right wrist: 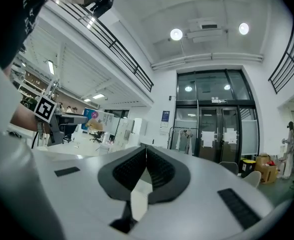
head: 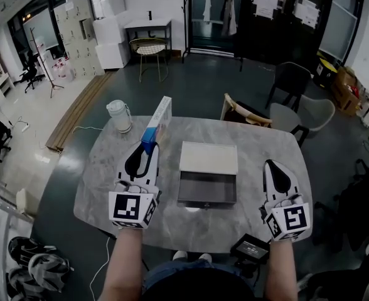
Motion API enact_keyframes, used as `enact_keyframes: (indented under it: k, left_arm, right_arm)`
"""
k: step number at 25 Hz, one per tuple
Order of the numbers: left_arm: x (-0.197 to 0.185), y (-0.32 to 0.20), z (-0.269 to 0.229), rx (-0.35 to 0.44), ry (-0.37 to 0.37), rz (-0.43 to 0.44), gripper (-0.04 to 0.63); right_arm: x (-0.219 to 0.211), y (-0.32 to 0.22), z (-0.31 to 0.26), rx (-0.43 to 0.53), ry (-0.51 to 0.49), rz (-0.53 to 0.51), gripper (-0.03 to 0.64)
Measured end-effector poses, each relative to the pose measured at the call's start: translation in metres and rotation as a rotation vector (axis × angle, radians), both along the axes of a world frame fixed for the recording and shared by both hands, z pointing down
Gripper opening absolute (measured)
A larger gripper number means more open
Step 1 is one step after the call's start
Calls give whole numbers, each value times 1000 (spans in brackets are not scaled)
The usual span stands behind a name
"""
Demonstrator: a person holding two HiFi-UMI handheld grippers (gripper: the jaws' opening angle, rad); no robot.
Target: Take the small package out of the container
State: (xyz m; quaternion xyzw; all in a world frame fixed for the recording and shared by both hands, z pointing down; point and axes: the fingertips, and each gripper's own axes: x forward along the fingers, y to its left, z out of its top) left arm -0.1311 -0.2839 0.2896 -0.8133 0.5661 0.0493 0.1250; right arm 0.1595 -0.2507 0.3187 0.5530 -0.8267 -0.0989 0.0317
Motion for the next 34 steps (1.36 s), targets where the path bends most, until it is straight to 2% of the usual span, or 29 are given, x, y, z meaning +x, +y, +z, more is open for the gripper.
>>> enact_keyframes:
  k: [7,34]
  left_arm:
    - [-18,-7,7,-23,53,-49,98]
    - [0,1,4,-24,42,-10,98]
  right_arm:
    - [10,4,-6,22,-14,29,26]
    - [21,7,-6,7,-58,86,25]
